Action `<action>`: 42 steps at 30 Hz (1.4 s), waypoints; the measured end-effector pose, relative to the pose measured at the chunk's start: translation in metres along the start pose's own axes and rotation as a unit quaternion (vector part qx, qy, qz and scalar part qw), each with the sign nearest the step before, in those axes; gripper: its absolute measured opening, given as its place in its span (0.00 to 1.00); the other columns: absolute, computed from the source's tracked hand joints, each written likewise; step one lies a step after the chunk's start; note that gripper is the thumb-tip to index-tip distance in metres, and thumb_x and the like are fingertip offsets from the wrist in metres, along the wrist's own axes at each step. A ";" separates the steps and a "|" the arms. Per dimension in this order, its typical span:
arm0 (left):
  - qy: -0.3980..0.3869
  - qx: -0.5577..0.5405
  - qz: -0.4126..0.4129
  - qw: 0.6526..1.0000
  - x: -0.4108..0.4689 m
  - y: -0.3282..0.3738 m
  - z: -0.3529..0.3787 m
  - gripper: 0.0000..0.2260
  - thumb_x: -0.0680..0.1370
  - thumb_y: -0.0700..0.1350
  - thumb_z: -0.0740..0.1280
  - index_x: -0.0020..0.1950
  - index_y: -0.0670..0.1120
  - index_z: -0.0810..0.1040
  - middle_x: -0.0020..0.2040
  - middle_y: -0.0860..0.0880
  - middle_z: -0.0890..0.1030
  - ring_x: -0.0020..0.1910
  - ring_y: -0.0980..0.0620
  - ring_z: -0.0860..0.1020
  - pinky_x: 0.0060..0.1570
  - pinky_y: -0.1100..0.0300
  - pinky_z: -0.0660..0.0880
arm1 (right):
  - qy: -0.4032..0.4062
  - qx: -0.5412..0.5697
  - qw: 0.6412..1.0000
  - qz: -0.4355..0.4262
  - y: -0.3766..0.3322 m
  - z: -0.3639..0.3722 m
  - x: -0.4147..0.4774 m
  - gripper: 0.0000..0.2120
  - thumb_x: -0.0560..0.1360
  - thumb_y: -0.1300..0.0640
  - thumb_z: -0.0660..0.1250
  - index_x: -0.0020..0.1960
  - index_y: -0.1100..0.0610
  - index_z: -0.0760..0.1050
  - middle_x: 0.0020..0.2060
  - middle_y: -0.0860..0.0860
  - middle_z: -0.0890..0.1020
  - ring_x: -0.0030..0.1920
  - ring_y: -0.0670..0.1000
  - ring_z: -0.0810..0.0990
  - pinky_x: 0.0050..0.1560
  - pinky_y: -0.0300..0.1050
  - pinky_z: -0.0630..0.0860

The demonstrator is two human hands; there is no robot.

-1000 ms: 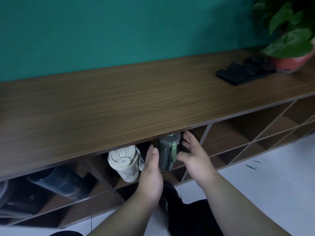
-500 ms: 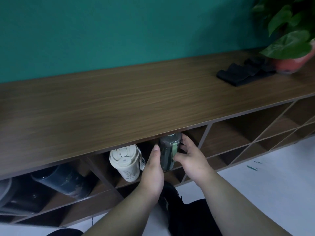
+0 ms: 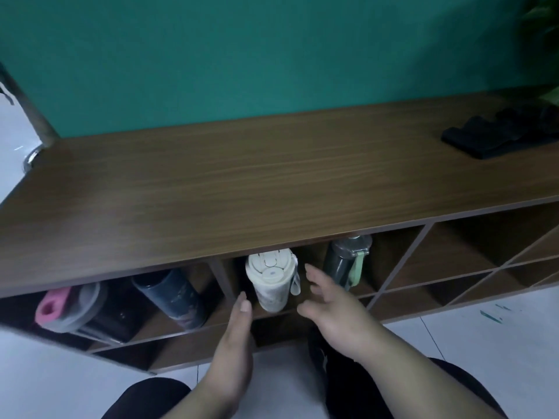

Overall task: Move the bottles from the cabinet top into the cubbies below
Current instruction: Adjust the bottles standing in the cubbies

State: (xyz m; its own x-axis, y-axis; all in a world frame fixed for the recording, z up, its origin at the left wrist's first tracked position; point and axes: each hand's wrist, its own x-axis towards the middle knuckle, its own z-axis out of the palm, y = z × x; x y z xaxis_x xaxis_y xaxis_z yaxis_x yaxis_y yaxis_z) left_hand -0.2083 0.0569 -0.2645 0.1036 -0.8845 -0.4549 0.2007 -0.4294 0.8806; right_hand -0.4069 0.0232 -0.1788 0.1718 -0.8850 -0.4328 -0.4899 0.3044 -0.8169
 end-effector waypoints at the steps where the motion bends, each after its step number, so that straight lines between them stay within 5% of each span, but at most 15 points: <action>1: -0.003 0.003 0.009 1.000 -0.002 0.010 0.007 0.30 0.81 0.59 0.55 0.82 0.49 0.58 0.80 0.56 0.61 0.78 0.53 0.63 0.78 0.50 0.58 | 0.019 0.009 1.000 -0.012 -0.006 0.003 0.003 0.33 0.76 0.55 0.67 0.75 0.34 0.60 0.67 0.35 0.72 0.66 0.33 0.70 0.64 0.31 0.64; 5: -0.059 0.027 0.032 0.997 -0.019 0.030 0.016 0.41 0.73 0.70 0.53 0.83 0.56 0.51 0.80 0.60 0.57 0.80 0.56 0.58 0.79 0.50 0.54 | 0.062 0.024 0.997 -0.038 -0.012 0.017 0.016 0.39 0.71 0.51 0.68 0.79 0.40 0.58 0.77 0.45 0.68 0.75 0.43 0.65 0.76 0.49 0.63; 9: -0.082 0.044 0.019 0.995 -0.002 0.032 0.009 0.39 0.71 0.74 0.50 0.81 0.63 0.52 0.79 0.62 0.63 0.74 0.58 0.67 0.73 0.51 0.61 | 0.058 0.010 0.996 -0.066 -0.017 0.023 0.016 0.31 0.71 0.54 0.68 0.66 0.26 0.66 0.70 0.40 0.74 0.68 0.38 0.72 0.70 0.42 0.68; 12: -0.121 0.078 0.037 0.989 -0.002 0.028 0.011 0.31 0.72 0.75 0.47 0.76 0.72 0.58 0.68 0.75 0.73 0.67 0.71 0.72 0.68 0.54 0.65 | 0.058 0.013 0.995 -0.075 -0.014 0.024 0.019 0.32 0.72 0.57 0.67 0.70 0.33 0.67 0.67 0.39 0.77 0.63 0.33 0.75 0.70 0.43 0.71; 15: -0.118 0.065 0.026 0.991 -0.002 0.033 0.014 0.25 0.70 0.74 0.48 0.67 0.77 0.60 0.58 0.80 0.76 0.58 0.78 0.75 0.59 0.58 0.67 | 0.051 0.047 0.994 -0.081 -0.013 0.022 0.021 0.33 0.74 0.68 0.65 0.70 0.38 0.67 0.59 0.34 0.80 0.54 0.24 0.75 0.62 0.30 0.72; 19: -0.110 0.075 0.027 0.991 -0.002 0.035 0.013 0.25 0.71 0.74 0.48 0.69 0.77 0.60 0.57 0.82 0.75 0.65 0.70 0.74 0.61 0.58 0.66 | 0.042 0.032 0.996 -0.075 -0.013 0.025 0.021 0.35 0.70 0.59 0.66 0.73 0.37 0.66 0.64 0.33 0.79 0.62 0.31 0.75 0.69 0.42 0.72; 21: -0.105 0.058 0.015 0.993 0.000 0.033 0.011 0.38 0.65 0.81 0.53 0.74 0.72 0.58 0.67 0.76 0.72 0.73 0.60 0.69 0.67 0.51 0.61 | 0.044 0.040 0.996 -0.059 -0.011 0.027 0.018 0.41 0.67 0.55 0.66 0.78 0.39 0.60 0.66 0.29 0.73 0.69 0.39 0.73 0.72 0.50 0.70; 23: -0.077 0.041 -0.030 0.996 -0.003 0.031 0.004 0.51 0.59 0.82 0.61 0.79 0.63 0.58 0.76 0.61 0.67 0.73 0.54 0.68 0.70 0.50 0.60 | 0.057 0.007 0.998 -0.014 -0.014 0.029 0.012 0.42 0.69 0.52 0.66 0.80 0.45 0.54 0.71 0.36 0.72 0.71 0.47 0.73 0.71 0.52 0.70; 26: -0.064 0.063 -0.053 0.995 -0.030 0.038 -0.009 0.33 0.72 0.69 0.61 0.75 0.58 0.70 0.73 0.52 0.75 0.65 0.52 0.76 0.73 0.49 0.65 | 0.016 -0.127 0.988 0.091 -0.009 0.039 -0.001 0.21 0.71 0.48 0.64 0.62 0.54 0.71 0.52 0.51 0.81 0.50 0.53 0.80 0.56 0.53 0.76; 29: -0.017 0.069 -0.051 0.996 -0.050 0.039 -0.043 0.20 0.80 0.63 0.61 0.67 0.56 0.78 0.65 0.50 0.83 0.65 0.51 0.78 0.64 0.53 0.72 | -0.110 -0.213 0.969 0.061 -0.013 0.080 -0.001 0.12 0.67 0.45 0.64 0.43 0.52 0.76 0.43 0.48 0.82 0.43 0.50 0.79 0.45 0.50 0.75; 31: 0.043 0.032 -0.031 0.998 -0.057 0.047 -0.067 0.16 0.83 0.59 0.58 0.64 0.55 0.78 0.60 0.54 0.85 0.60 0.57 0.80 0.58 0.56 0.72 | -0.158 -0.153 0.976 0.005 -0.022 0.111 0.007 0.24 0.67 0.45 0.65 0.62 0.45 0.78 0.59 0.44 0.82 0.55 0.48 0.80 0.55 0.46 0.75; 33: 0.092 -0.003 -0.007 0.996 -0.058 0.055 -0.089 0.13 0.84 0.57 0.55 0.53 0.57 0.79 0.44 0.61 0.87 0.45 0.64 0.83 0.50 0.58 0.72 | -0.143 -0.069 0.987 -0.034 -0.040 0.134 0.011 0.38 0.72 0.48 0.66 0.80 0.44 0.59 0.74 0.44 0.71 0.68 0.46 0.75 0.68 0.45 0.70; 34: 0.108 -0.016 0.000 0.994 -0.059 0.061 -0.097 0.14 0.84 0.58 0.54 0.52 0.57 0.78 0.42 0.61 0.86 0.44 0.64 0.83 0.52 0.56 0.73 | -0.122 -0.030 0.991 -0.055 -0.049 0.143 0.013 0.40 0.74 0.50 0.67 0.82 0.45 0.53 0.76 0.45 0.68 0.70 0.46 0.73 0.71 0.47 0.68; 37: 0.113 -0.044 0.010 0.993 -0.054 0.070 -0.111 0.19 0.83 0.62 0.53 0.71 0.59 0.71 0.60 0.59 0.76 0.67 0.52 0.74 0.71 0.50 0.66 | -0.056 0.025 0.993 -0.099 -0.065 0.162 0.018 0.43 0.74 0.51 0.68 0.82 0.45 0.48 0.79 0.46 0.63 0.73 0.47 0.70 0.74 0.50 0.65; 42: 0.068 -0.079 0.031 0.994 -0.040 0.074 -0.114 0.29 0.80 0.66 0.50 0.80 0.59 0.62 0.68 0.60 0.69 0.69 0.57 0.70 0.67 0.53 0.63 | 0.000 0.085 0.989 -0.124 -0.072 0.171 0.039 0.38 0.76 0.62 0.67 0.81 0.46 0.54 0.77 0.48 0.66 0.71 0.45 0.69 0.71 0.47 0.66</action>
State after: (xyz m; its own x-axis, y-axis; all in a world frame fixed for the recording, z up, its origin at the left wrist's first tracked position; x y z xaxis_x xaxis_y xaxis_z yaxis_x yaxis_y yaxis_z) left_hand -0.0862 0.0807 -0.1961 0.2482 -0.8712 -0.4236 0.3393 -0.3314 0.8804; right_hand -0.2187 0.0271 -0.2019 0.2680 -0.9401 -0.2106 -0.2818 0.1325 -0.9503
